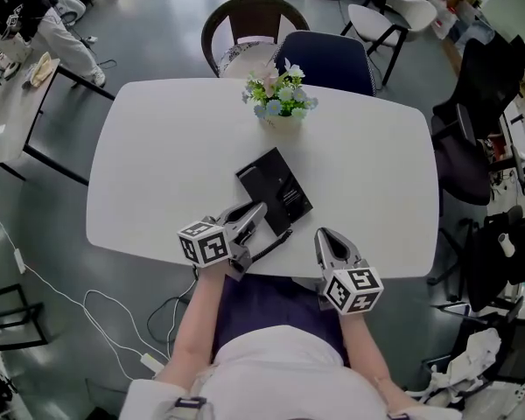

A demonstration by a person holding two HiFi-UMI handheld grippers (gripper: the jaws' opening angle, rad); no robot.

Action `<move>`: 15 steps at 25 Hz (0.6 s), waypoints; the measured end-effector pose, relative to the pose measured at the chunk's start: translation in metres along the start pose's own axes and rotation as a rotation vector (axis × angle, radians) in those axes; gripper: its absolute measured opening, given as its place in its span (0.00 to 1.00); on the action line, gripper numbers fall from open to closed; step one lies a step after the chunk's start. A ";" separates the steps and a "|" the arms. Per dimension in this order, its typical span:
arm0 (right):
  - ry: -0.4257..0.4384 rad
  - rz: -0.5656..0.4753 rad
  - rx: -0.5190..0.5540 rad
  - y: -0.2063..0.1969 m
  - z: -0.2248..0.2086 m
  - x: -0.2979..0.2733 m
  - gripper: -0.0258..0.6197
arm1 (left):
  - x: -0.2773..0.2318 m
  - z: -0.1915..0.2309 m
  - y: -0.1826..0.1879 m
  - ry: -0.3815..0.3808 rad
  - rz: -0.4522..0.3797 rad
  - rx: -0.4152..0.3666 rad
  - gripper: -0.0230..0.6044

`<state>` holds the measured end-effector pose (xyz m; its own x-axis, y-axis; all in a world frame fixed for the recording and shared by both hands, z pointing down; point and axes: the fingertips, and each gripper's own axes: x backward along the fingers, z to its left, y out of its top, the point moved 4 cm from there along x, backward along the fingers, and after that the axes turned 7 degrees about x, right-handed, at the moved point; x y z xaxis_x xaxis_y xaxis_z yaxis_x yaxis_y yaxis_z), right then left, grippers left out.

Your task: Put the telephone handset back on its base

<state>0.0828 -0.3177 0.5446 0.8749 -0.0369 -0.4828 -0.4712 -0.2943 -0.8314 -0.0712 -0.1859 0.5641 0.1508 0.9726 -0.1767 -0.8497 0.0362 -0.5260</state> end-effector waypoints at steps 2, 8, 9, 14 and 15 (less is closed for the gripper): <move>-0.003 0.002 -0.004 0.000 -0.002 -0.001 0.10 | 0.000 0.004 0.001 0.007 -0.013 0.027 0.16; -0.012 0.014 -0.012 -0.002 -0.004 -0.002 0.10 | 0.001 0.017 -0.003 0.018 -0.042 0.093 0.16; -0.014 0.016 -0.012 -0.003 -0.005 -0.002 0.10 | 0.000 0.018 -0.004 0.017 -0.035 0.095 0.16; -0.020 0.024 -0.014 -0.004 -0.006 -0.002 0.10 | -0.006 0.021 -0.009 0.018 -0.007 0.102 0.16; -0.022 0.024 -0.014 -0.004 -0.006 -0.002 0.10 | -0.007 0.023 -0.009 0.022 -0.005 0.106 0.16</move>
<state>0.0835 -0.3222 0.5505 0.8606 -0.0236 -0.5088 -0.4906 -0.3066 -0.8157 -0.0758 -0.1875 0.5895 0.1649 0.9673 -0.1928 -0.8974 0.0660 -0.4362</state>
